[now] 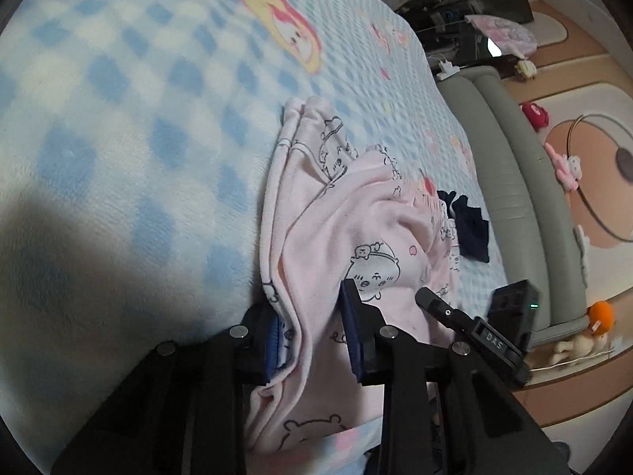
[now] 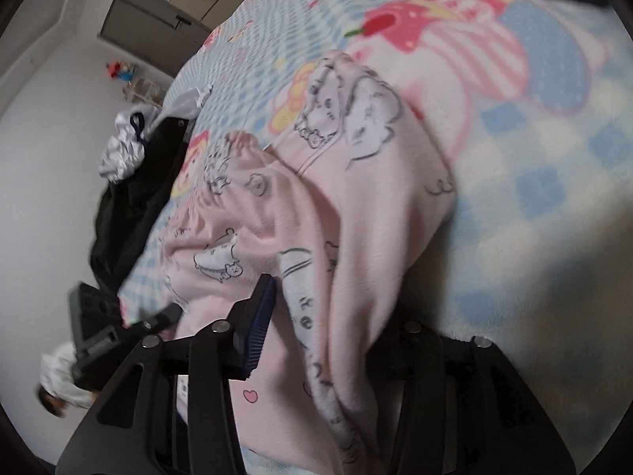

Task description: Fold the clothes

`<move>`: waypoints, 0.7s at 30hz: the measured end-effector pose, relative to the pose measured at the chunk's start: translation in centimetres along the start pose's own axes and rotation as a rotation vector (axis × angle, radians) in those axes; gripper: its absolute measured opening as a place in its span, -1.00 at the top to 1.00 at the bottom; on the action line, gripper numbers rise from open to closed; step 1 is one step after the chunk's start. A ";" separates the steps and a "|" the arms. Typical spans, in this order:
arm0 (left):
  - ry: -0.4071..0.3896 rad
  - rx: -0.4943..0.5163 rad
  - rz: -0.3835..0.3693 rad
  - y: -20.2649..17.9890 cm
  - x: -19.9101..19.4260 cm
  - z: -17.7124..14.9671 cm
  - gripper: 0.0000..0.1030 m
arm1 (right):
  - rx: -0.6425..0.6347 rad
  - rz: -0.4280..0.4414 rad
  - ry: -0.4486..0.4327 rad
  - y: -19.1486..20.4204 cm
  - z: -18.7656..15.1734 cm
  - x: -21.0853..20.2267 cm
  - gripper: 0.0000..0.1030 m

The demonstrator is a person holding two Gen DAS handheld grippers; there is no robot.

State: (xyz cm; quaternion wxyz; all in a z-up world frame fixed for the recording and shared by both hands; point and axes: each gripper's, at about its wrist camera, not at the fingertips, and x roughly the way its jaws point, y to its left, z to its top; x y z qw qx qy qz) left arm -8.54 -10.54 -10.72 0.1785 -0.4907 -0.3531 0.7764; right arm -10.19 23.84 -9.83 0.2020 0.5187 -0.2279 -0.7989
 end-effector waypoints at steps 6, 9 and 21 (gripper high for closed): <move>-0.049 0.187 0.058 -3.6 0.3 -0.6 -0.32 | -0.106 -0.044 0.003 1.9 0.2 -0.7 0.44; -0.031 0.250 0.198 -4.6 1.3 -0.6 0.34 | -0.017 -0.023 0.039 0.3 0.6 0.6 0.48; -0.064 0.523 0.077 -16.3 -1.2 0.0 0.75 | -0.089 -0.018 -0.083 2.5 2.6 -5.7 0.83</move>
